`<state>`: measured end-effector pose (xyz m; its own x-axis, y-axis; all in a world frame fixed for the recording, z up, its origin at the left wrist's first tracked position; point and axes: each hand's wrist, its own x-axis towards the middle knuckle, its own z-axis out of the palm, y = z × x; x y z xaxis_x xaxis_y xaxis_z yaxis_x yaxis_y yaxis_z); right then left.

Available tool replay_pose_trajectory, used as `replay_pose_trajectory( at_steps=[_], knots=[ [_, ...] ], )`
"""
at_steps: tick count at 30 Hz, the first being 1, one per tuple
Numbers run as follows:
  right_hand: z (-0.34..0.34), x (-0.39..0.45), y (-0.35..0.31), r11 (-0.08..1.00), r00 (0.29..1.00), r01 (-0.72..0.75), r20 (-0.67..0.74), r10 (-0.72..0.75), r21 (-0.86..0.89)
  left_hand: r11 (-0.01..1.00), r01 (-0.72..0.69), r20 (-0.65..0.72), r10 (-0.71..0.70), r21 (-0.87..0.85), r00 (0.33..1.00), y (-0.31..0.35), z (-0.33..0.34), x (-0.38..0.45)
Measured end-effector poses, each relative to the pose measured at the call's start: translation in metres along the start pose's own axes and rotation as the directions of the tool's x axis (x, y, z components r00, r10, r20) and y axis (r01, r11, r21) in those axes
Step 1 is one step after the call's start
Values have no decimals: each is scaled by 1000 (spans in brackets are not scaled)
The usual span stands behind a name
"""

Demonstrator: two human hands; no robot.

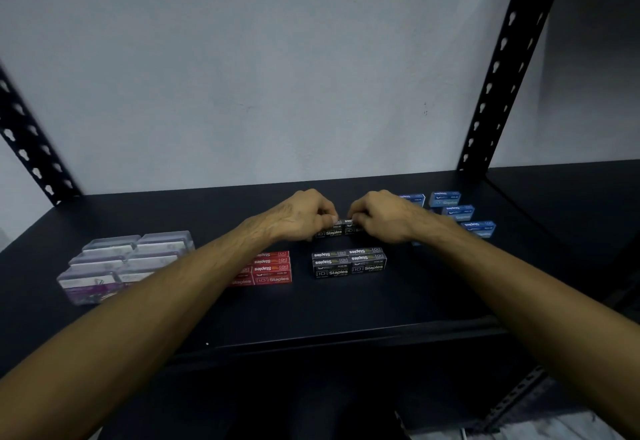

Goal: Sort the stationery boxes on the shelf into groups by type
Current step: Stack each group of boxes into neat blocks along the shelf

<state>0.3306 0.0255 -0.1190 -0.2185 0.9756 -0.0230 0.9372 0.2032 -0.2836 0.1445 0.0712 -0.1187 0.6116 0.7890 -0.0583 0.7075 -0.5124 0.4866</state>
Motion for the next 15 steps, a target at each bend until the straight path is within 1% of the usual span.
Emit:
replay_pose_trajectory(
  at_steps=[5, 11, 15],
  knots=[
    [-1, -14, -8, 1000, 1000, 4, 22, -4, 29, 1000, -14, 64, 13, 13, 998, 3, -2, -15],
    [-3, -26, -13, 999, 996, 22, 80, -26, 48, 998, -44, 149, 38, 36, 988, 8, -5, -25],
    [-4, -31, -14, 997, 994, 24, 102, -32, 76, 999, -45, 187, 41, 20, 982, 10, -6, -29]
  ],
)
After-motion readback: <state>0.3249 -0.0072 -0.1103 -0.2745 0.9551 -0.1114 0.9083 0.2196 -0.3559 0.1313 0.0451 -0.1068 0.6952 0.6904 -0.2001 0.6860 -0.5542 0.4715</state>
